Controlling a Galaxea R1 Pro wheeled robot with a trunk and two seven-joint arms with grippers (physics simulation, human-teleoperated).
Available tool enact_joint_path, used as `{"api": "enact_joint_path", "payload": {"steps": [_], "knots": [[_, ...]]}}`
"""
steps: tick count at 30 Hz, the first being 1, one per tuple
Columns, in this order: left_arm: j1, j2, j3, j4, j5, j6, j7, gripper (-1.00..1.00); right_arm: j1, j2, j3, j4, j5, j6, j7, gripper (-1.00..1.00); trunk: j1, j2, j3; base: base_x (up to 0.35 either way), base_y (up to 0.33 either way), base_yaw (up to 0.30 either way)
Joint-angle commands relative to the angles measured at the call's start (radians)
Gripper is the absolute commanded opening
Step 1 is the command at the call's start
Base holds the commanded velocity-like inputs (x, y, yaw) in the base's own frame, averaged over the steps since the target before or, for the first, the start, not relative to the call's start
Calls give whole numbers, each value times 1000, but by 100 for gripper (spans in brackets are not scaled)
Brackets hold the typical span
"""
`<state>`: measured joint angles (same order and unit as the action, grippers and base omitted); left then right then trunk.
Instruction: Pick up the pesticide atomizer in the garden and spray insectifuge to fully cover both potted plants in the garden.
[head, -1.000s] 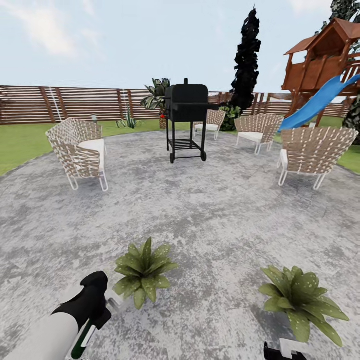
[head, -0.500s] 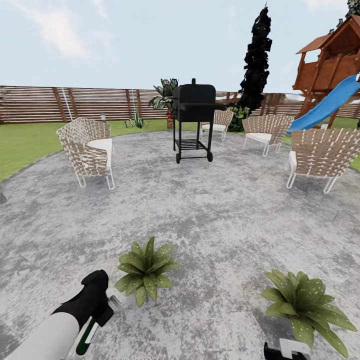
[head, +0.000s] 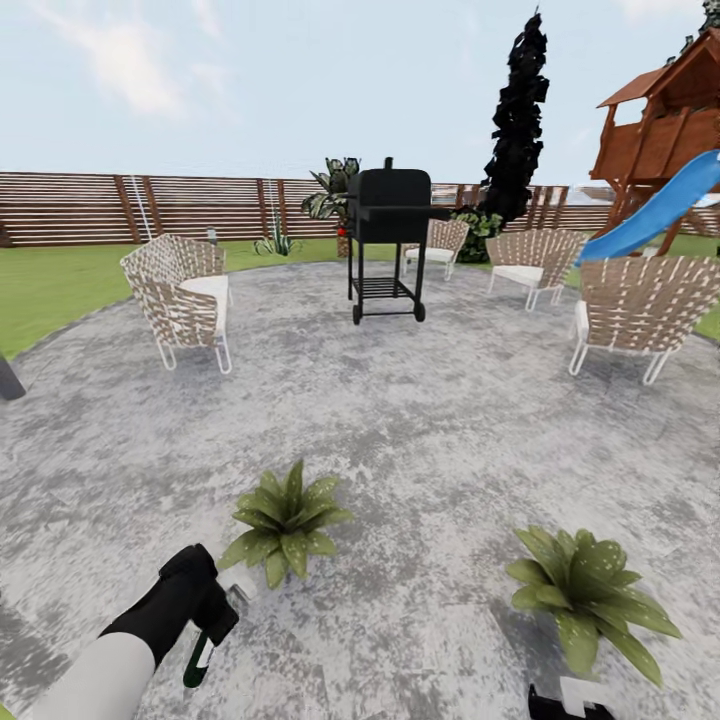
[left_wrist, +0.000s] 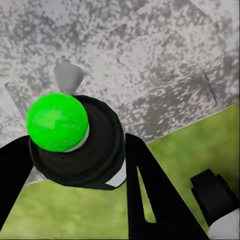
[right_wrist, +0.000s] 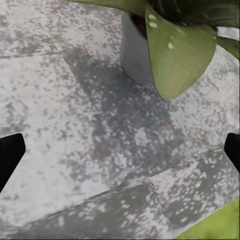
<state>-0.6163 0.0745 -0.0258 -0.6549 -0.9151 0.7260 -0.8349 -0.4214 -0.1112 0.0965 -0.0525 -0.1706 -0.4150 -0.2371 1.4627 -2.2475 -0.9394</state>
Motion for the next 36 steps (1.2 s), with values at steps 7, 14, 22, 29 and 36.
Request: {"api": "enact_joint_path", "payload": {"steps": [7, 14, 22, 29, 36], "knots": [[31, 24, -5, 152, -1, -315, -78, -100, 0, -5, 10, -8, 230, -2, 38, 100, -1, 0, -1, -292, -85, 0], [20, 67, -5, 172, -1, -549, -202, -100, 0, -34, 8, -142, 399, 0, 354, 100, -1, 0, -1, -210, 19, 0], [24, 40, -8, 165, 2, -578, -220, -100, -7, -28, 8, -343, 438, 5, 674, 100, -1, 0, -1, -10, 2, 0], [40, 47, 12, 164, -1, -571, -222, -100, -7, 12, 8, -336, 415, 2, 643, 100, -1, 0, -1, 0, 0, 0], [41, 28, 15, 180, 0, -610, -182, -100, -8, 47, 12, -356, 424, 6, 652, 100, -1, 0, -1, 0, 0, 0]]}}
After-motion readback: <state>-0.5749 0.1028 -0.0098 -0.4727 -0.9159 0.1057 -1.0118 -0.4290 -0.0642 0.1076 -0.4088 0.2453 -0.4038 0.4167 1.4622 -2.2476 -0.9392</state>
